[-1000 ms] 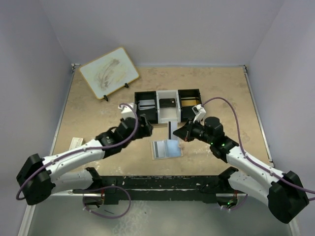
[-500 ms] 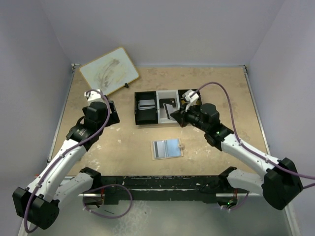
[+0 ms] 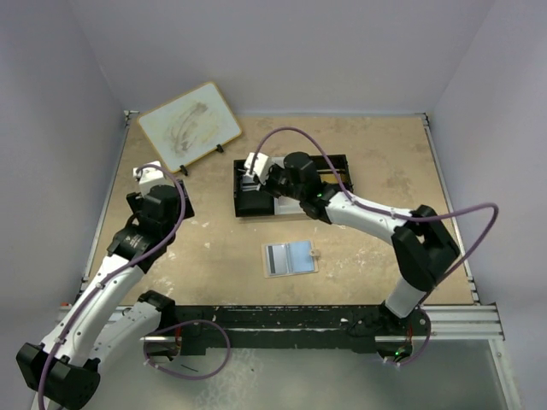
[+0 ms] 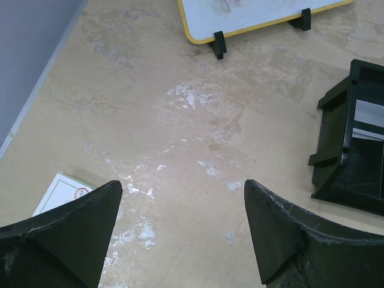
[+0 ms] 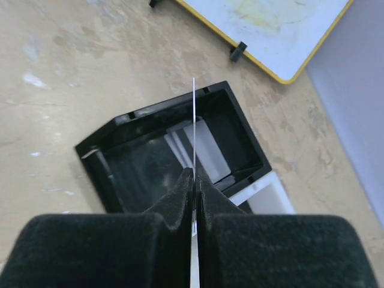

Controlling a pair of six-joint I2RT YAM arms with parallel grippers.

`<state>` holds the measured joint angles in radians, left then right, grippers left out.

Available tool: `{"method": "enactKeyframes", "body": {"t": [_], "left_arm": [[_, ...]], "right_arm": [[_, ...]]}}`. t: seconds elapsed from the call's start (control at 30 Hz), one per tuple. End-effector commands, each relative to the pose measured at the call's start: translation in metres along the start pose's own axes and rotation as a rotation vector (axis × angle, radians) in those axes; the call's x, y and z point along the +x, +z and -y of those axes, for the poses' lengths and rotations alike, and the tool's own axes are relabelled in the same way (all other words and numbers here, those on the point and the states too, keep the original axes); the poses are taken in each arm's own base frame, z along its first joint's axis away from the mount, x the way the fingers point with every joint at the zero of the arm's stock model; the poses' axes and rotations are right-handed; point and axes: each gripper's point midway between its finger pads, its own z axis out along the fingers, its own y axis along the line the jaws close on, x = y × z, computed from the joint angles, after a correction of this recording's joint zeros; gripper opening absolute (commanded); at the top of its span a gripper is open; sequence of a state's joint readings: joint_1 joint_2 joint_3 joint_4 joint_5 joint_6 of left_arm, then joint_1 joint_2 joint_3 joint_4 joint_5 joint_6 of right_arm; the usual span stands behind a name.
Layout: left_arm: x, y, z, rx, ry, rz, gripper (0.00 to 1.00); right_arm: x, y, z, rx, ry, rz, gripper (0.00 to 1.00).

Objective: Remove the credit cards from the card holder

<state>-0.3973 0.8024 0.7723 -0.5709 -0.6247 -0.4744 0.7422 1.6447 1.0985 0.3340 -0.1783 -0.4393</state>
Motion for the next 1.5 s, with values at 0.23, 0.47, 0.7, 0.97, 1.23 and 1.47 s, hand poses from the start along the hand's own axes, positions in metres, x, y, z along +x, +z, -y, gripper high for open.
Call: {"method": "enactKeyframes", "body": {"t": [0.23,0.47,0.7,0.97,1.23,1.47], "left_arm": [[-0.017,-0.004,-0.008,-0.036,0.004,0.055,0.81],[-0.019,-0.005,-0.01,-0.043,-0.002,0.064,0.81],[-0.019,-0.005,-0.01,-0.036,0.0,0.063,0.81],[-0.019,-0.005,-0.008,-0.03,0.0,0.062,0.81],[-0.02,-0.006,-0.009,-0.032,-0.002,0.066,0.81],[-0.023,-0.008,-0.011,-0.031,-0.013,0.079,0.81]], "right_arm": [[0.026,0.038,0.043,0.105,-0.268,-0.213,0.0],[0.031,0.056,0.04,0.091,-0.297,-0.248,0.0],[0.044,0.068,0.04,0.079,-0.313,-0.322,0.0],[0.06,0.081,0.041,0.07,-0.367,-0.391,0.0],[0.075,0.092,0.053,0.138,-0.417,-0.452,0.01],[0.087,0.096,0.052,0.144,-0.467,-0.463,0.06]]}}
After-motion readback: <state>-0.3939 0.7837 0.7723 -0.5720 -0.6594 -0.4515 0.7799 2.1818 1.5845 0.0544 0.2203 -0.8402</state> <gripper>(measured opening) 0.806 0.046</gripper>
